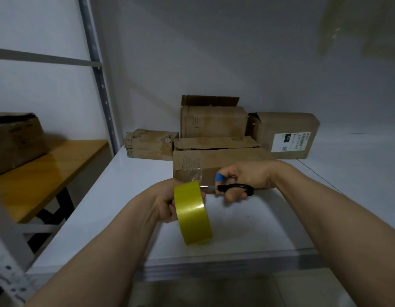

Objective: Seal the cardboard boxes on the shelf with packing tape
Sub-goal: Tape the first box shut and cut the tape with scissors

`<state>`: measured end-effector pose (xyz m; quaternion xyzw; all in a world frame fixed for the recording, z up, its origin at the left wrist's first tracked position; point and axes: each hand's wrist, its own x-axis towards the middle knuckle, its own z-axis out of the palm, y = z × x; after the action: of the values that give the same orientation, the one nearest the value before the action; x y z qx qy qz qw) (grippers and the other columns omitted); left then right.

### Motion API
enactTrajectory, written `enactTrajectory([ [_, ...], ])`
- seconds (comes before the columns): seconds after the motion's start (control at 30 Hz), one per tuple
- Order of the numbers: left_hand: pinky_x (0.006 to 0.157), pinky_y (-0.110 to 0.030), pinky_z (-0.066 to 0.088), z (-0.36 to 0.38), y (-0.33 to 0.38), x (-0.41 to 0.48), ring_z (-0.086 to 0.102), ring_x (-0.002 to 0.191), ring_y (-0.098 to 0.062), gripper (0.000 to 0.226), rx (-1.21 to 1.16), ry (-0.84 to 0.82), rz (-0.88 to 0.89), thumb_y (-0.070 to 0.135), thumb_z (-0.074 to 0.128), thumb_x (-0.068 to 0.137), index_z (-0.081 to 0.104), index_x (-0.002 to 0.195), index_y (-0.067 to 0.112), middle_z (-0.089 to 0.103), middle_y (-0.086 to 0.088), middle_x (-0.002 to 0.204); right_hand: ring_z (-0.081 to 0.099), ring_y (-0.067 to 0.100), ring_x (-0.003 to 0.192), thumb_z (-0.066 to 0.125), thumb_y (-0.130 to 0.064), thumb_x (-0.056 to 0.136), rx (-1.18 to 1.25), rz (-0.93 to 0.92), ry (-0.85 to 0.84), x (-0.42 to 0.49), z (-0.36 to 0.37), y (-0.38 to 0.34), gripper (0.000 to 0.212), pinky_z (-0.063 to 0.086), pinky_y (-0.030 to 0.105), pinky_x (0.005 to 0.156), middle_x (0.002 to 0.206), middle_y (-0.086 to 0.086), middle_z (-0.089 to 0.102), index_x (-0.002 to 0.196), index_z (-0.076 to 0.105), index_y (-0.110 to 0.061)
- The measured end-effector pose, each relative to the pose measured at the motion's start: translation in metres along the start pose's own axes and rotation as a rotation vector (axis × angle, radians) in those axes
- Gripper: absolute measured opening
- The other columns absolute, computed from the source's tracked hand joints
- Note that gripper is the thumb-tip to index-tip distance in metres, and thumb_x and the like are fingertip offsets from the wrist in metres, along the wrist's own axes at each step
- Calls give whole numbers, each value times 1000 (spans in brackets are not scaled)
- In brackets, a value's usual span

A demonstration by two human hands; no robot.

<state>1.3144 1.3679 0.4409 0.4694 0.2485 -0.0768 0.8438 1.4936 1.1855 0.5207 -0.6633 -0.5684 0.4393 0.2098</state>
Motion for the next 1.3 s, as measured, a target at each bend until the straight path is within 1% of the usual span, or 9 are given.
enactTrajectory([
  [0.2,115,-17,10,6,-4,-1,37,85,-7,38,45,111,44,9,91,44,76,78,14,61,-1,86,59,13,65,82,-11,80,-98,20,65,-1,2,-6,40,48,24,58,74,-5,70,114,64,-5],
  [0.33,82,-12,12,-1,-6,6,35,70,-5,12,41,240,39,14,71,71,63,73,23,47,5,79,56,14,67,80,-17,84,-88,30,56,2,6,-9,46,49,23,59,86,4,66,122,59,0],
  [0.47,85,-19,11,6,-4,5,37,77,-11,47,34,160,80,11,92,48,76,92,12,53,-4,87,55,13,63,79,-17,85,-36,9,40,6,11,-11,46,47,27,59,82,1,70,122,58,0],
  [0.63,82,-24,25,24,-2,-17,47,83,-16,53,58,100,102,6,96,29,79,79,1,65,-12,85,53,14,59,79,-13,84,-96,27,8,4,9,-19,43,45,31,61,69,-5,67,119,58,1],
  [0.73,68,-25,54,44,-5,-42,67,69,-19,3,217,194,195,-1,76,76,73,77,-2,68,-12,78,56,14,61,81,-12,82,-112,70,40,1,5,-20,40,47,30,63,71,-4,68,115,60,-3],
  [0.8,50,-17,52,47,-6,-55,67,52,-6,18,421,232,313,7,66,92,71,74,9,69,-3,65,62,16,69,83,-16,80,-160,129,23,1,8,-20,43,53,34,70,78,-2,71,117,63,-11],
  [0.93,71,-25,55,37,-5,-77,70,71,-13,19,480,54,440,33,82,77,81,72,14,73,-6,75,64,14,84,88,-36,75,-451,244,-12,3,25,-27,46,55,35,81,93,-7,67,113,62,-29],
  [1.13,56,-29,58,23,-5,-87,68,61,-21,53,160,-44,477,25,104,33,76,70,0,70,-16,75,55,21,106,93,-47,63,-779,324,4,1,43,-38,75,52,40,93,120,-7,54,121,44,-41],
  [1.3,68,-34,58,31,-4,-86,69,69,-22,13,68,84,434,15,80,72,77,73,3,70,-15,81,49,23,117,93,-43,65,-884,390,17,-3,45,-47,97,47,38,93,136,-3,48,144,36,-31],
])
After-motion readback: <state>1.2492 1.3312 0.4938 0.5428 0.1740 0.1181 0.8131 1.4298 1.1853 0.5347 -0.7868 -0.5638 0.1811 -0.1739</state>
